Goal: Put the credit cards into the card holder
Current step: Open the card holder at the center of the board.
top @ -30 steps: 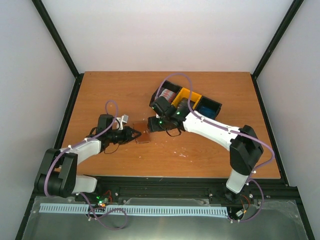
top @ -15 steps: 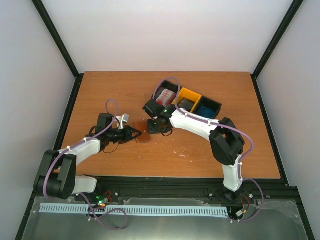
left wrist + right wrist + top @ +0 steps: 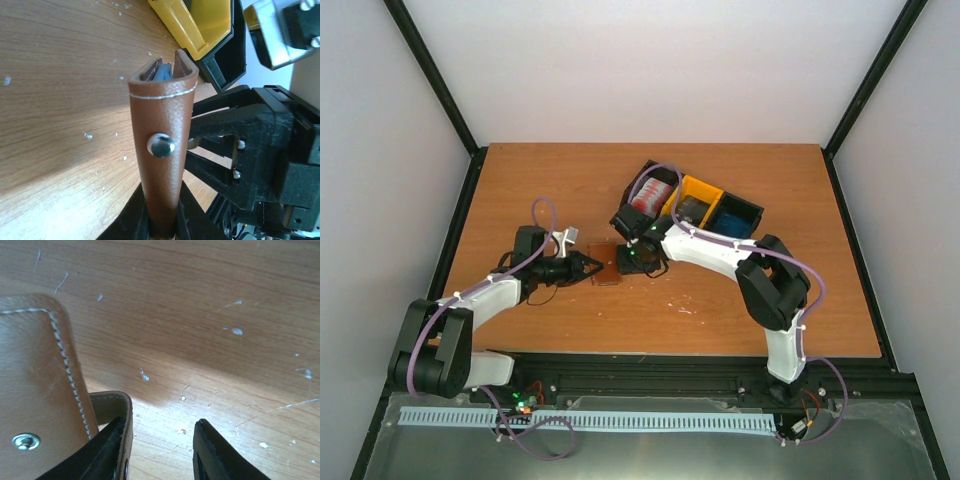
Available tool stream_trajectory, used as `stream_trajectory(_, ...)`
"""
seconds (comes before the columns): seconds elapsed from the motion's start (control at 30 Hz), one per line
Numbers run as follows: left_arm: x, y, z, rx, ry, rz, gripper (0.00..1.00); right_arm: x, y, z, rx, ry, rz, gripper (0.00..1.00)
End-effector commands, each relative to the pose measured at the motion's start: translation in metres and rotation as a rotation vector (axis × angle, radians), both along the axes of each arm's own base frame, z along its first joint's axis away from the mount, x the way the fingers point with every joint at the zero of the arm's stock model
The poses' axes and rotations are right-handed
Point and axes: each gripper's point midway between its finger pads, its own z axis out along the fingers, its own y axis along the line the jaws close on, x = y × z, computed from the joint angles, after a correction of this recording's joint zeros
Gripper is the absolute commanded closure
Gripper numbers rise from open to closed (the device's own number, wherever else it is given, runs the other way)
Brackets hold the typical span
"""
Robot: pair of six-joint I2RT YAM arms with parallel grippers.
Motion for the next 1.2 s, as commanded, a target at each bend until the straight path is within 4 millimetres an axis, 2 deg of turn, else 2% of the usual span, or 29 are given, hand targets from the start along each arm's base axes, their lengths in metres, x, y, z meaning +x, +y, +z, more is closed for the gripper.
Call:
stream_trajectory(0.0,0.011,-0.004,0.020,-0.019,-0.080,-0.025,0.99,-0.003,0.015,0.014,0.137,0.020,0.031,0.63)
stream_trajectory(0.1,0.011,-0.004,0.021,-0.022,-0.078,-0.027,0.99,-0.003,0.014,0.016,0.163,0.007,0.030,0.68)
stream_trajectory(0.27,0.012,-0.004,0.021,-0.018,-0.077,-0.030,0.99,0.000,0.010,0.020,0.184,-0.035,0.030,0.96)
stream_trajectory(0.33,0.012,-0.004,0.018,-0.012,-0.069,-0.028,0.99,0.002,0.007,0.029,0.190,-0.065,0.025,0.97)
stream_trajectory(0.37,0.011,-0.003,0.014,-0.005,-0.055,-0.023,0.96,0.002,0.005,0.032,0.192,-0.074,0.027,0.97)
stream_trajectory(0.4,0.011,-0.002,0.010,0.004,-0.040,-0.015,0.85,0.001,0.003,0.035,0.191,-0.080,0.028,0.97)
stream_trajectory(0.47,0.011,0.002,0.000,0.033,-0.003,0.006,0.53,-0.005,-0.003,0.038,0.181,-0.072,0.025,0.97)
stream_trajectory(0.5,0.011,0.004,-0.005,0.050,0.010,0.020,0.43,-0.009,-0.008,0.038,0.171,-0.061,0.021,0.97)
stream_trajectory(0.57,0.012,0.009,-0.013,0.084,0.028,0.047,0.27,-0.018,-0.015,0.036,0.155,-0.033,0.019,0.97)
stream_trajectory(0.73,0.009,0.010,-0.021,0.099,0.036,0.039,0.03,-0.034,-0.033,0.033,0.111,0.011,0.018,0.97)
stream_trajectory(0.8,0.005,0.007,-0.020,0.071,0.033,0.018,0.00,-0.037,-0.037,0.034,0.100,0.014,0.021,0.97)
stream_trajectory(1.0,-0.001,0.000,-0.031,0.017,0.075,-0.012,0.00,-0.038,-0.039,0.028,0.083,0.021,0.024,0.97)
stream_trajectory(1.17,0.011,0.000,-0.027,0.032,0.051,-0.003,0.00,-0.031,-0.048,0.019,0.019,-0.004,0.006,0.97)
